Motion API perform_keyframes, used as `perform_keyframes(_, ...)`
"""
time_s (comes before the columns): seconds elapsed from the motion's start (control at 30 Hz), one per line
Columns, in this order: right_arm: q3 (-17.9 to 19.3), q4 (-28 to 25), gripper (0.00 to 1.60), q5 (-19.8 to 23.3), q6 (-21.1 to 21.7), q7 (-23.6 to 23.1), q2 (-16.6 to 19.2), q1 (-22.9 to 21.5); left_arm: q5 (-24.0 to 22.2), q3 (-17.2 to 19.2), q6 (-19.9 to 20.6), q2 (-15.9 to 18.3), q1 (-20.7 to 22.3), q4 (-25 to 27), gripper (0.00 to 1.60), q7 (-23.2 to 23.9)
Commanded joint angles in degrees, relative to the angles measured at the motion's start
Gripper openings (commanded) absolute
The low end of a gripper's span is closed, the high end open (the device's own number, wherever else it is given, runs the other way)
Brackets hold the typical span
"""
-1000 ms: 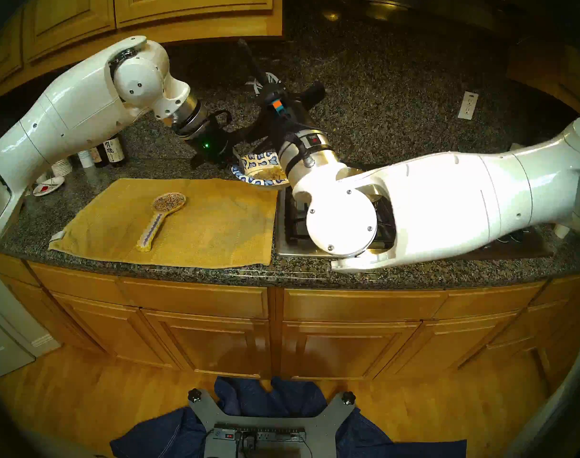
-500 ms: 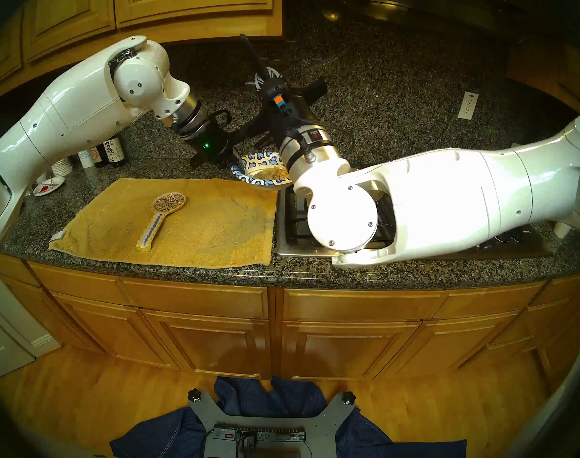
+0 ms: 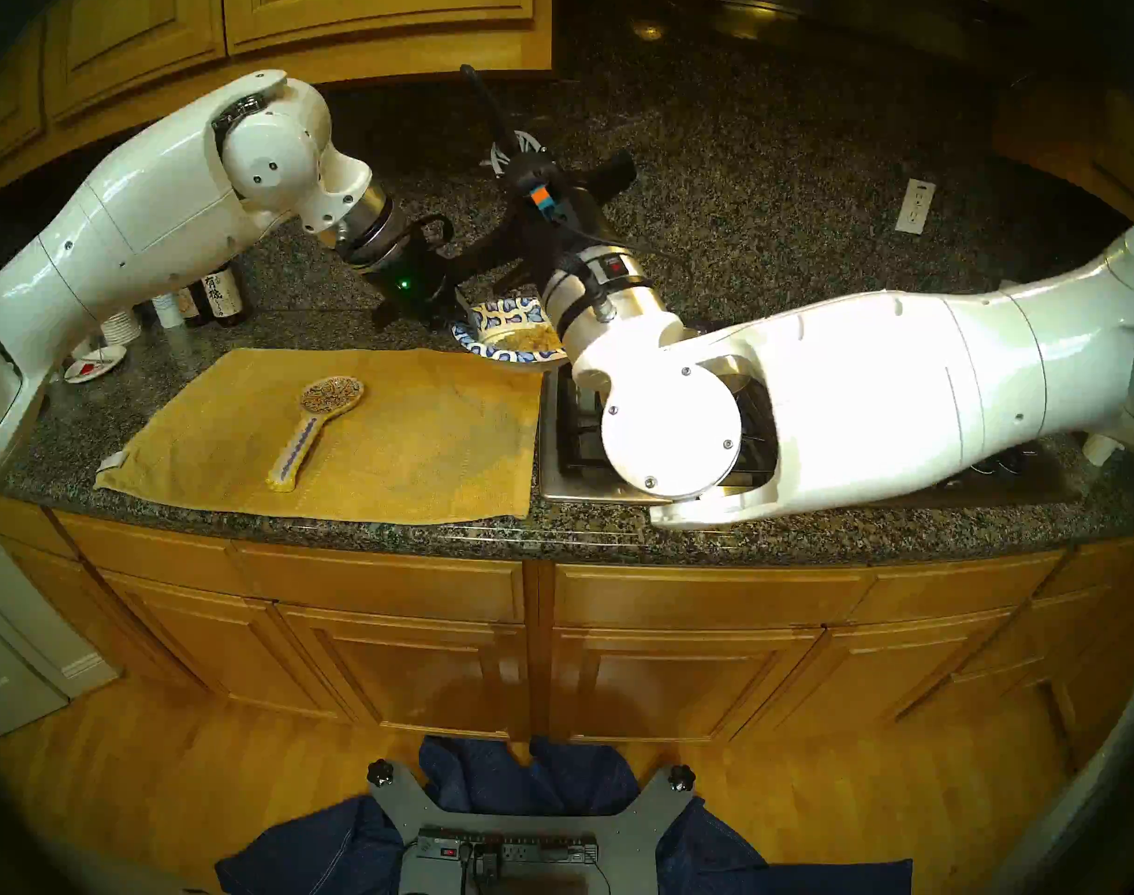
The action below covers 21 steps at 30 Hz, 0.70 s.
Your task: Scoop oatmeal into bowl
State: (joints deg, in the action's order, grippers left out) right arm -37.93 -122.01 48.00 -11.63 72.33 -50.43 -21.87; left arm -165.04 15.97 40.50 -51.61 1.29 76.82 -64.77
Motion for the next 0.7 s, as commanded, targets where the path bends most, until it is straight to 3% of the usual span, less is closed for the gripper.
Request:
perform_keyframes(0.0, 0.92, -0.33, 0.0, -1.34, 0.37, 0.95, -0.63, -1.0, 0.04, 2.04, 0.17, 0.02, 2.26, 0.0, 0.0, -4.21)
perform_keyframes(0.67, 1.88, 2.12, 0.0, -0.94, 0.24, 0.62, -0.72, -2.81, 0.04, 1.51, 0.13, 0.18, 2.49, 0.04, 0.0, -3.3)
